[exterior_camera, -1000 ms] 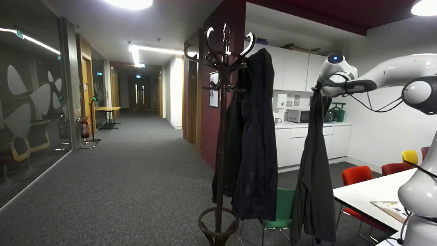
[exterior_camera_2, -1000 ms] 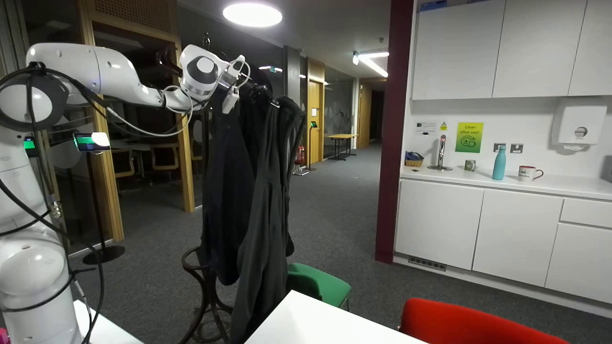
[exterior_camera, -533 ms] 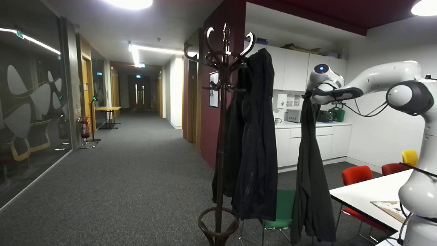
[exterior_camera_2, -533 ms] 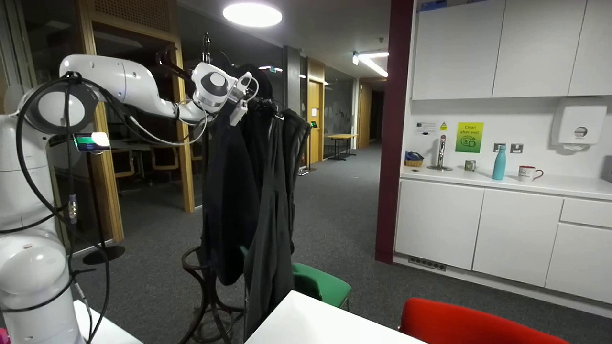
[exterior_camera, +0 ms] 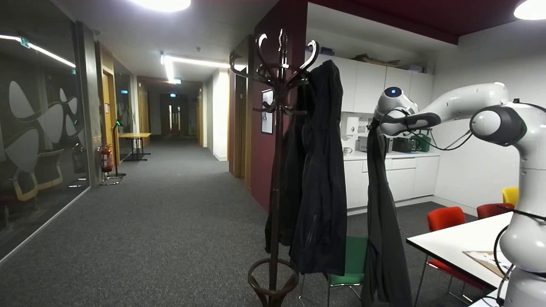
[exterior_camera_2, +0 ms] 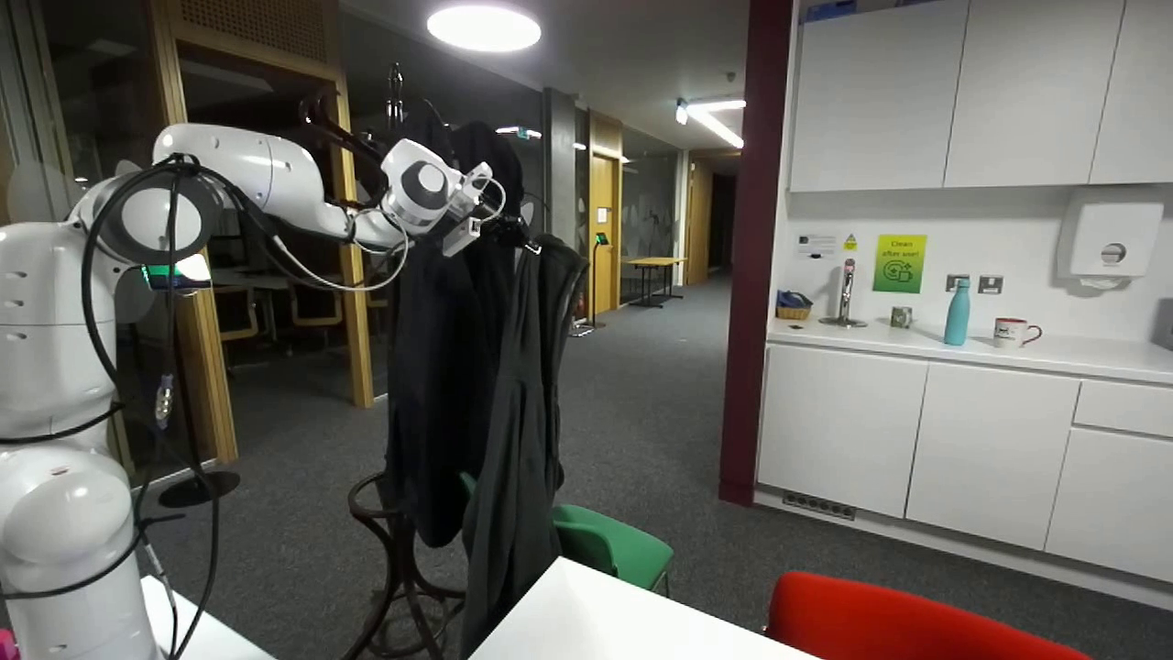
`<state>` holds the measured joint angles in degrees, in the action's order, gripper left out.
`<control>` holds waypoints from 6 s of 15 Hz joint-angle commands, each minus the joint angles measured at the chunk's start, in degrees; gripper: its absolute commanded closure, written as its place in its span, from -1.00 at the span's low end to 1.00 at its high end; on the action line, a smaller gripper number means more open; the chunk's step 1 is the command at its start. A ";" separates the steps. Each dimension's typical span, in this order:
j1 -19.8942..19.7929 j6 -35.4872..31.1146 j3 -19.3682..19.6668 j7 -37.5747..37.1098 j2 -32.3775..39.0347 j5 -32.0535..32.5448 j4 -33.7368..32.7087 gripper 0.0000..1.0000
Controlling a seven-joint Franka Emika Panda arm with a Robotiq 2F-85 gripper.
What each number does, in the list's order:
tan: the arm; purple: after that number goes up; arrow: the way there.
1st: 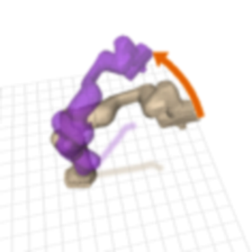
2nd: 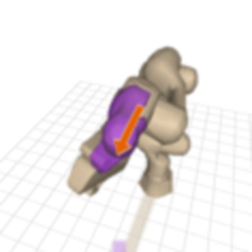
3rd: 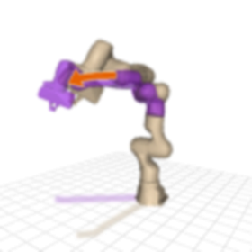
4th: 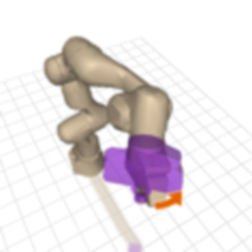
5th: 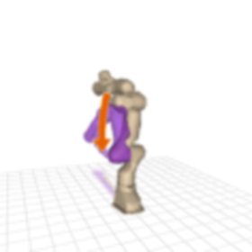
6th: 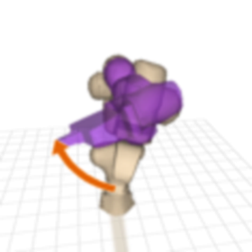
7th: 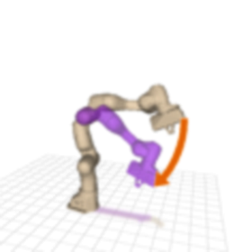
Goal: Remove the grey hoodie from the coat hanger and put it on the green chair
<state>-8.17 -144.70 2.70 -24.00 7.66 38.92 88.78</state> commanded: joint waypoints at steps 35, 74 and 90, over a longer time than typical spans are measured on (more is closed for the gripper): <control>-1.55 14.86 -1.05 3.17 33.11 -8.73 -46.36 0.18; -0.75 47.74 -12.00 12.72 -1.63 -24.81 -30.30 -1.00; 0.08 59.50 -14.59 18.44 -6.00 -35.45 -25.71 -1.00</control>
<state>-8.09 -85.21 -11.89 -5.56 1.66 3.47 63.07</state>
